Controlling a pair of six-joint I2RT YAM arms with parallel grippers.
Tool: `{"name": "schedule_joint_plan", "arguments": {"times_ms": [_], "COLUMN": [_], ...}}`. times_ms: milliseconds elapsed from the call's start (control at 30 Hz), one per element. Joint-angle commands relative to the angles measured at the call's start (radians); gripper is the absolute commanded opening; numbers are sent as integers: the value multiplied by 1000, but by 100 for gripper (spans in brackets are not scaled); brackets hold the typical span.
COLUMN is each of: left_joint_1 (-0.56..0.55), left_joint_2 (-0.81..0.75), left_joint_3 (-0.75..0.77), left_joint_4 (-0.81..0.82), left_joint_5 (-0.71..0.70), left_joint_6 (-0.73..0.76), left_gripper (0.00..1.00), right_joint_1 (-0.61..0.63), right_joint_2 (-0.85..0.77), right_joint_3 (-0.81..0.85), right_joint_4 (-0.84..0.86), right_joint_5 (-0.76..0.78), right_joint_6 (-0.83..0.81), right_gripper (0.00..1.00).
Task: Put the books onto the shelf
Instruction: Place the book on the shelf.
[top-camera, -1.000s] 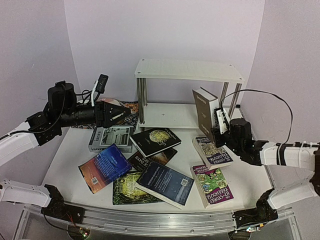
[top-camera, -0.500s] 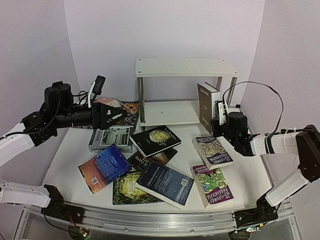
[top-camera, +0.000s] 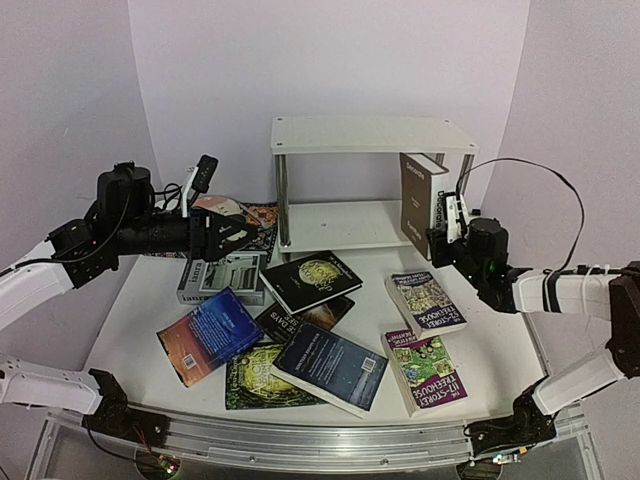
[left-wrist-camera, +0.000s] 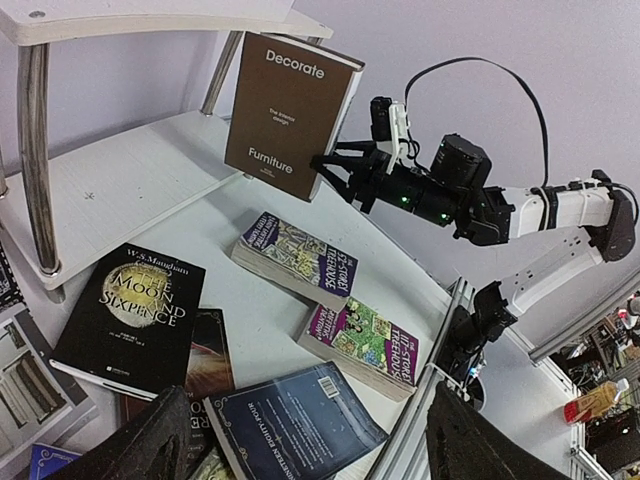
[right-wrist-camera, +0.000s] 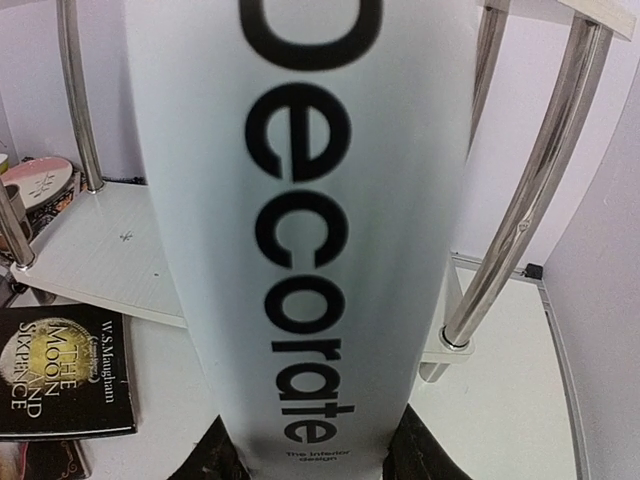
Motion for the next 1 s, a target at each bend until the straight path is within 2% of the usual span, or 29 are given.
{"name": "schedule_joint_plan", "arguments": {"times_ms": [0, 567, 967], "left_joint_1": [-2, -2, -2], "left_joint_2": [21, 54, 83], "left_joint_3": [71, 98, 105], "left_joint_4": [9, -24, -36], "left_joint_5": [-10, -53, -55], "left_joint_6": [24, 18, 27], "left_gripper": [82, 82, 82], "right_joint_1": [-7, -131, -214], "right_joint_2": [45, 462, 596], "right_joint_3": [72, 275, 416], "right_joint_4": [142, 359, 358], "right_joint_5": [42, -17, -54], "right_joint_6": [-41, 38, 40], "right_gripper": [22, 22, 26]}}
